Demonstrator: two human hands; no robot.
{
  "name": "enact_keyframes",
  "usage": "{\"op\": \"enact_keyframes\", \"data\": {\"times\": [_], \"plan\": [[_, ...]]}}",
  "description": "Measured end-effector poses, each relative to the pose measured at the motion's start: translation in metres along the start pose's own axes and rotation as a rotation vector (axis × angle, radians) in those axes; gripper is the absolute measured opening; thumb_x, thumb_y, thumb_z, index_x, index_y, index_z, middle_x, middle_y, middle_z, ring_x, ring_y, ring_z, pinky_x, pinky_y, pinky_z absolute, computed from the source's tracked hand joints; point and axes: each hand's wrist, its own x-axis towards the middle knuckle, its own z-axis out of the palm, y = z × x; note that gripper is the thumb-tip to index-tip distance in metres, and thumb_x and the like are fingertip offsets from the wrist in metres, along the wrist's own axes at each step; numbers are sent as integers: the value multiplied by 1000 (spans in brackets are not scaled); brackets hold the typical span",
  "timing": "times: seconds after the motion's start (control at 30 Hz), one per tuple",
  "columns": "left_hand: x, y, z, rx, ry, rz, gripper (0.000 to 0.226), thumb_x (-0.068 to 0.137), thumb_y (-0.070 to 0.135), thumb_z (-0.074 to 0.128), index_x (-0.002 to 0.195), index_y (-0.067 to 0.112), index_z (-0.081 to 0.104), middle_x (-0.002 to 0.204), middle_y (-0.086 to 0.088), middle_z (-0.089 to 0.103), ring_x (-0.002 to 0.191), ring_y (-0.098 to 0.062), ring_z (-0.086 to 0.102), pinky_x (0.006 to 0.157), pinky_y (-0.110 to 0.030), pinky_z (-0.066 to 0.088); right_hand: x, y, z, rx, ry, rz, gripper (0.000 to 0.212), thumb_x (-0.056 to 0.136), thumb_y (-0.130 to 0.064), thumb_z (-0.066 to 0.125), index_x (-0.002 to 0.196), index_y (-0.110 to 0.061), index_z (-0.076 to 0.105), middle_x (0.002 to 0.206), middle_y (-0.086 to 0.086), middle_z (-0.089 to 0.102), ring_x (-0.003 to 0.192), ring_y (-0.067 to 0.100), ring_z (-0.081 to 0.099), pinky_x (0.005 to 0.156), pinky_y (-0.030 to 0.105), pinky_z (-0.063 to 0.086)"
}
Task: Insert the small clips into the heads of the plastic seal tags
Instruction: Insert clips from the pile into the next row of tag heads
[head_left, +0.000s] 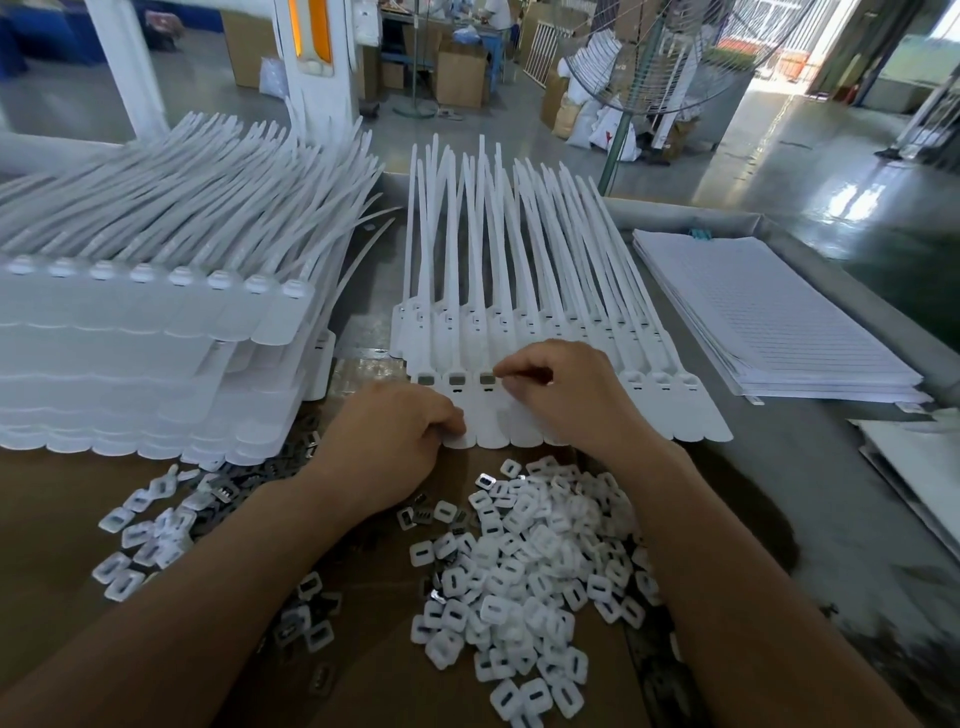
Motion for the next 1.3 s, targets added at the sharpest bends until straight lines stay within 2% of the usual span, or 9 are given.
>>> {"op": "enact_keyframes", "data": {"times": [0.07,0.2,0.33,0.5,0.77,0.93,1.1,1.3], "plan": [[0,0,0,2,-5,0,25,90,13,50,104,22,69,109,7,67,101,-9,59,87,-17,36,-4,-3,-8,34,-80,2,13,84,-15,64,93,-19,72,78,-22,61,74,-8,57,67,-2,40],[0,0,1,7,-10,-5,29,87,8,50,102,24,70,109,10,66,100,-5,57,85,-12,31,-14,-12,-19,43,-374,-35,8,78,-14,72,83,-21,73,70,-18,65,67,-9,59,63,4,44],[0,0,2,11,2,-6,29,87,9,50,100,25,70,110,12,66,99,-3,55,83,-12,28,-19,-22,-14,15,-540,-61,11,75,-11,73,84,-17,73,72,-14,67,65,-7,58,65,9,48],[-1,-1,2,-2,5,2,31,85,7,50,100,23,71,110,9,67,100,-5,57,86,-12,30,-20,-26,-8,-67,-550,-80,13,75,-10,72,87,-15,73,70,-17,62,60,-11,54,61,3,43],[-1,1,0,-12,1,11,33,82,3,50,99,22,72,106,7,68,99,-7,59,86,-13,33,-20,-29,-5,-200,-575,-121,8,79,-13,69,86,-17,68,74,-17,55,67,-4,50,65,9,41],[-1,1,0,-19,9,16,32,82,2,51,99,21,72,106,7,68,98,-7,59,88,-15,35,-20,-27,-7,-162,-580,-119,16,78,-13,70,76,-25,59,74,-18,54,68,-6,50,63,6,40],[-2,1,0,-21,1,9,34,82,1,50,100,21,71,106,6,68,98,-8,59,89,-16,36,-20,-26,-7,-145,-561,-144,23,75,-10,72,69,-27,57,70,-19,53,65,-17,48,59,0,35],[0,0,0,-16,0,6,35,81,1,51,99,23,71,105,7,68,96,-6,59,89,-17,37,-19,-22,-6,-114,-535,-176,20,74,-8,72,76,-23,60,69,-20,55,65,-14,51,62,2,38]]}}
